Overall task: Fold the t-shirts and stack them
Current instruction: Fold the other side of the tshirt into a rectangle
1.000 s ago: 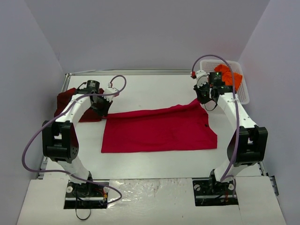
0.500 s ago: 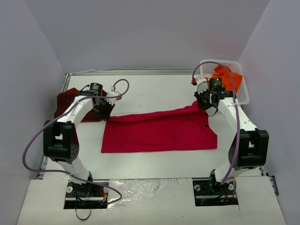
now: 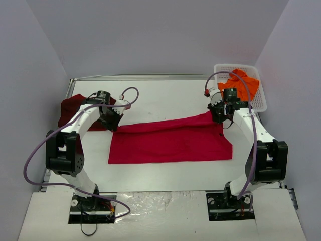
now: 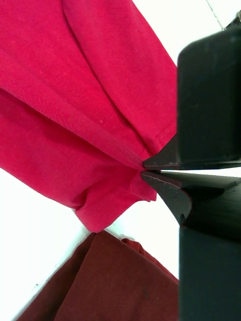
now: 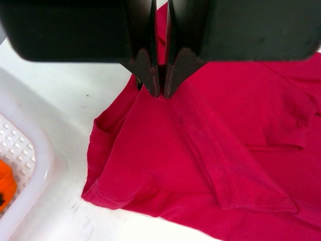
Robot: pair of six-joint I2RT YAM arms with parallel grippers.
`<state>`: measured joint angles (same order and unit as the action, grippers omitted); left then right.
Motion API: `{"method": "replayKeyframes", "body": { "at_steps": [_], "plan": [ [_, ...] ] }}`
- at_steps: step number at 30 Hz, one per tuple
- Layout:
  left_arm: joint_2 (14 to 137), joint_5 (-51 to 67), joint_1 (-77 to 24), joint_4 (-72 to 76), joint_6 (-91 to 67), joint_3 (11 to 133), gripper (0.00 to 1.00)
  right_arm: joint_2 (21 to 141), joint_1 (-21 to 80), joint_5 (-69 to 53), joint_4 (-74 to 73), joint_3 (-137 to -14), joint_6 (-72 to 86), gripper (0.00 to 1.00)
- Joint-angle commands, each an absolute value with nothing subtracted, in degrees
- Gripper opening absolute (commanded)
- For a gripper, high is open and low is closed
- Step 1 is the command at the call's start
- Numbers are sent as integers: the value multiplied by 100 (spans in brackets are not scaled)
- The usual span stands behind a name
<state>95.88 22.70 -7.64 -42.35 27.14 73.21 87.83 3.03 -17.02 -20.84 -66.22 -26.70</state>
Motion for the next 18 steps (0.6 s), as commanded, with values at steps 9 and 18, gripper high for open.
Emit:
{"method": "replayKeyframes", "body": {
  "at_steps": [9, 18],
  "plan": [
    [9343, 2391, -879, -4351, 2848, 7111, 2, 8517, 272, -1837, -2215, -6258, -2751, 0],
    [9369, 2417, -923, -4342, 2900, 6979, 2, 8481, 272, -1811, -2206, -6003, -2795, 0]
  ]
}}
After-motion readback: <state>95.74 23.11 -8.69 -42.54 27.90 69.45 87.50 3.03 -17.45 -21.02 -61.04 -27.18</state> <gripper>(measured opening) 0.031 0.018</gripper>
